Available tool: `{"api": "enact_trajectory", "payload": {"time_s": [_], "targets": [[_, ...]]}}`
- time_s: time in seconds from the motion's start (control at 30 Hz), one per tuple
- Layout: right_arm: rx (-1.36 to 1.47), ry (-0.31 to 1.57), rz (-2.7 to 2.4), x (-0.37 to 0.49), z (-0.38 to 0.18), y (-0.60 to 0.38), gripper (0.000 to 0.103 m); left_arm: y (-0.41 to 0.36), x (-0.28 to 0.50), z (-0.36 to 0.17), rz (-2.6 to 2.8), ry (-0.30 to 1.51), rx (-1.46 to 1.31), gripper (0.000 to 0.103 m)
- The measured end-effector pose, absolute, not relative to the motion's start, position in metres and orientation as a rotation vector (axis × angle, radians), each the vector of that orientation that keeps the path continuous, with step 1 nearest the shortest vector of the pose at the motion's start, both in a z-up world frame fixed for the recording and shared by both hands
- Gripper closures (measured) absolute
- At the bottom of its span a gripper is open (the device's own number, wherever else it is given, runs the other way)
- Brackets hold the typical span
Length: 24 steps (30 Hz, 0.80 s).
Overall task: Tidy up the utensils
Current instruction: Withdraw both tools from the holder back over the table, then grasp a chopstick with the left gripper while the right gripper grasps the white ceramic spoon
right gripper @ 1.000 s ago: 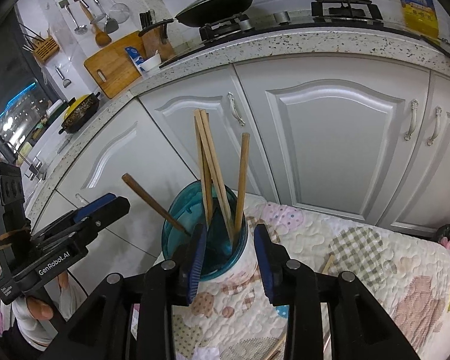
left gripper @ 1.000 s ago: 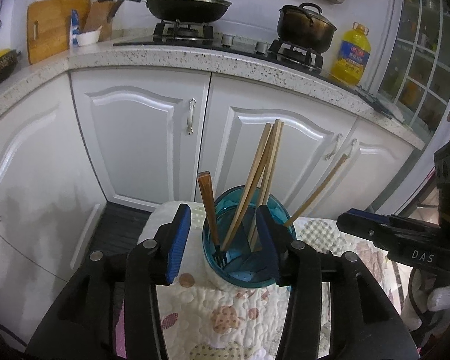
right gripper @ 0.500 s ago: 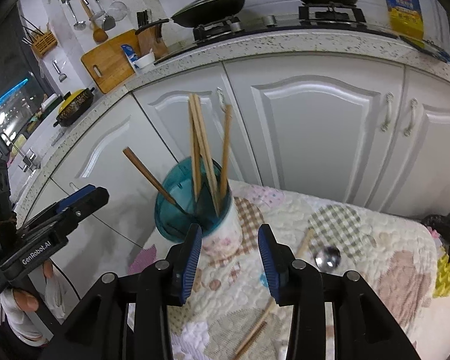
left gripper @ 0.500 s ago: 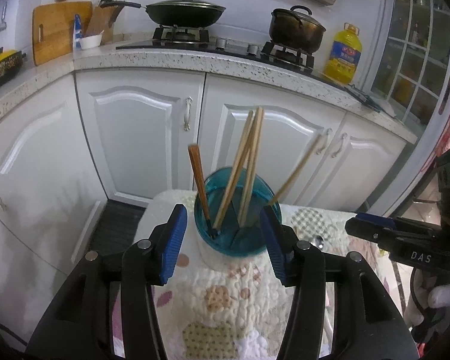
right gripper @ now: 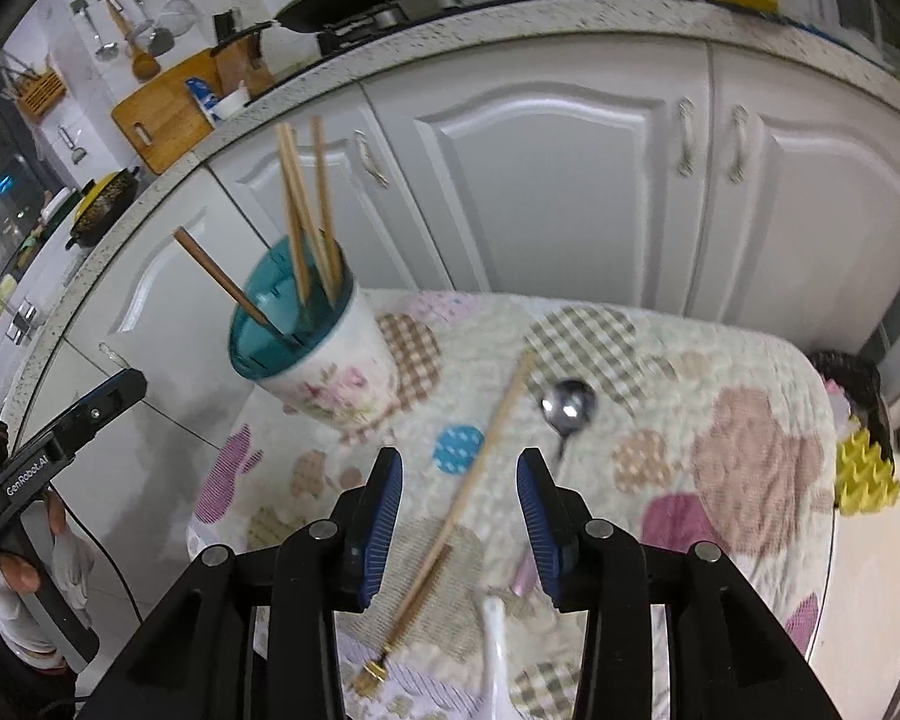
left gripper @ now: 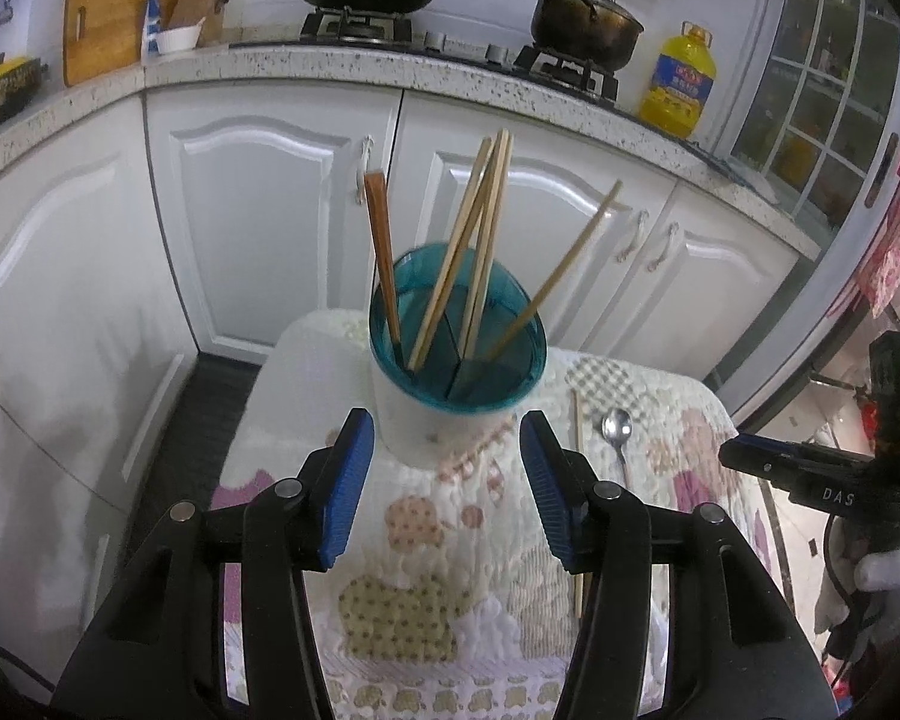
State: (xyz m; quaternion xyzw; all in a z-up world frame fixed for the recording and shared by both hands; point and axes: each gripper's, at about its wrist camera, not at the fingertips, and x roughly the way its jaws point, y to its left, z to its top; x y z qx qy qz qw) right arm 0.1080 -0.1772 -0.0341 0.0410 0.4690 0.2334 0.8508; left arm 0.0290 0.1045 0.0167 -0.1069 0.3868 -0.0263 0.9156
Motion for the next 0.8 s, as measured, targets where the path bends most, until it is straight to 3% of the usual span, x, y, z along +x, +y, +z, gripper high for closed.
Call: {"api": "enact_trajectory", "payload": {"time_s": [0.8], "targets": [[0.115,1.090,0.407,0.079,-0.082,-0.225,0.063,0.060,0.010,-0.050,-0.163,0.943,-0.231,0.053]]}}
